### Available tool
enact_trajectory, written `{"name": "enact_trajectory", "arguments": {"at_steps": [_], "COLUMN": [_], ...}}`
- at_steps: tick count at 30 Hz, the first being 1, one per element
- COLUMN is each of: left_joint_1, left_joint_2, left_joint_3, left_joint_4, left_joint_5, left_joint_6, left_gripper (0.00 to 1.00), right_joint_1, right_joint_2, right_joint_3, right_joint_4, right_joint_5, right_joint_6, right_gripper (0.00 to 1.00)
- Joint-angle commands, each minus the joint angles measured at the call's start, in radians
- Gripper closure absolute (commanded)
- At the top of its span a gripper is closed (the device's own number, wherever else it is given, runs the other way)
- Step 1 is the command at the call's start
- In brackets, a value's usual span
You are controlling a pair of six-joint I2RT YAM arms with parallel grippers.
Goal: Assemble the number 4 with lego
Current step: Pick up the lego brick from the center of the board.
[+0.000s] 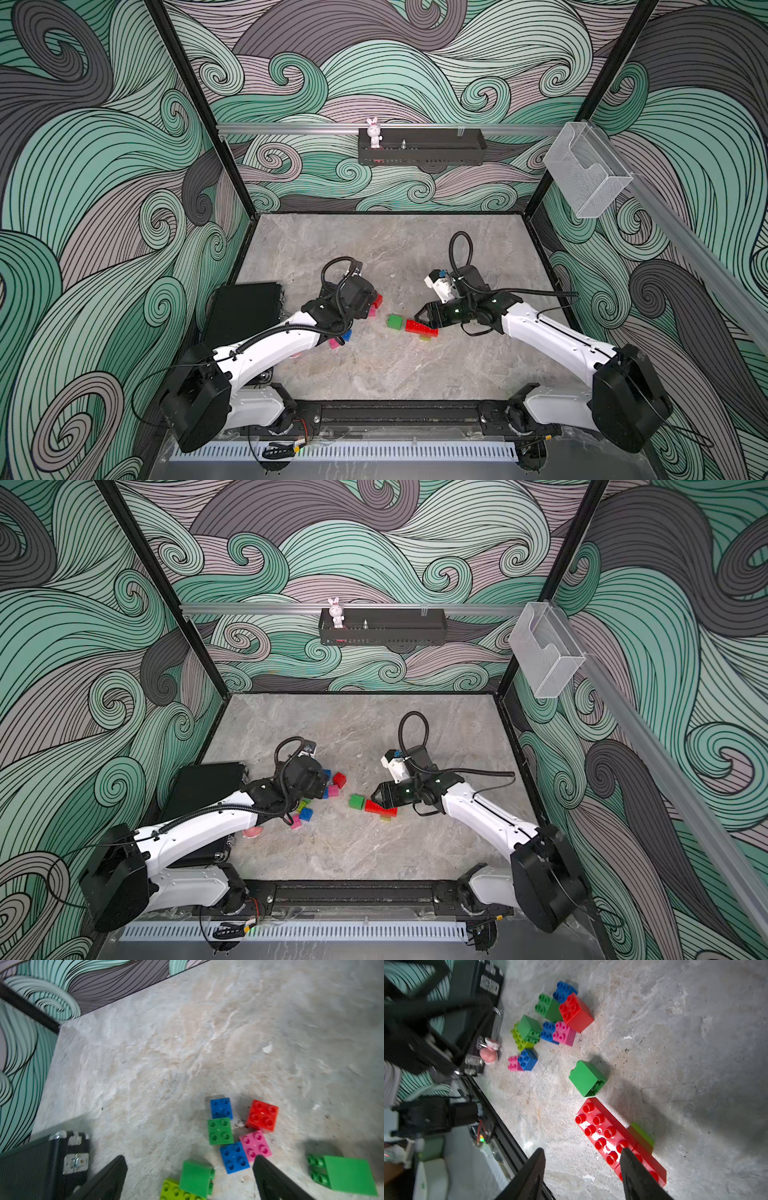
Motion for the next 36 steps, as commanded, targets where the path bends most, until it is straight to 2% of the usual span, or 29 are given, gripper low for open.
{"name": "enact_trajectory", "arguments": {"at_steps": [1, 5, 13, 16, 21, 31, 36], "left_joint_1": [0.056, 0.146, 0.343, 0.400, 0.459, 0.473, 0.473], "left_joint_2": [-0.029, -0.068, -0.181, -0.209, -0.227, -0.201, -0.187], "left_joint_3": [0.054, 0.072, 0.005, -0.022, -0.065, -0.071, -0.072], "left_joint_4": [-0.144, -0.224, -0.280, -0.298, -0.302, -0.290, -0.289], "left_joint_5": [-0.019, 0.103, 0.318, 0.340, 0.363, 0.412, 0.432], "left_joint_6": [-0.152, -0.232, -0.281, -0.288, -0.327, -0.322, -0.316], "left_gripper": [0.02, 0.01, 0.01, 0.01, 0.01, 0.01, 0.01], "right_joint_1": [0.094, 0.210, 0.292, 0.291, 0.289, 0.290, 0.283], "right_joint_2": [0.070, 0.229, 0.477, 0.525, 0.658, 0.819, 0.850], "right_joint_3": [0.105, 0.239, 0.433, 0.503, 0.666, 0.857, 0.903], "right_joint_4": [-0.152, -0.257, -0.319, -0.292, -0.316, -0.384, -0.379], "right_joint_5": [0.100, 0.234, 0.348, 0.352, 0.456, 0.516, 0.464], "right_joint_6": [-0.278, -0.446, -0.572, -0.525, -0.329, -0.262, -0.195], "right_gripper": [0.39, 0.38, 0.29, 0.29, 0.31, 0.34, 0.39]}}
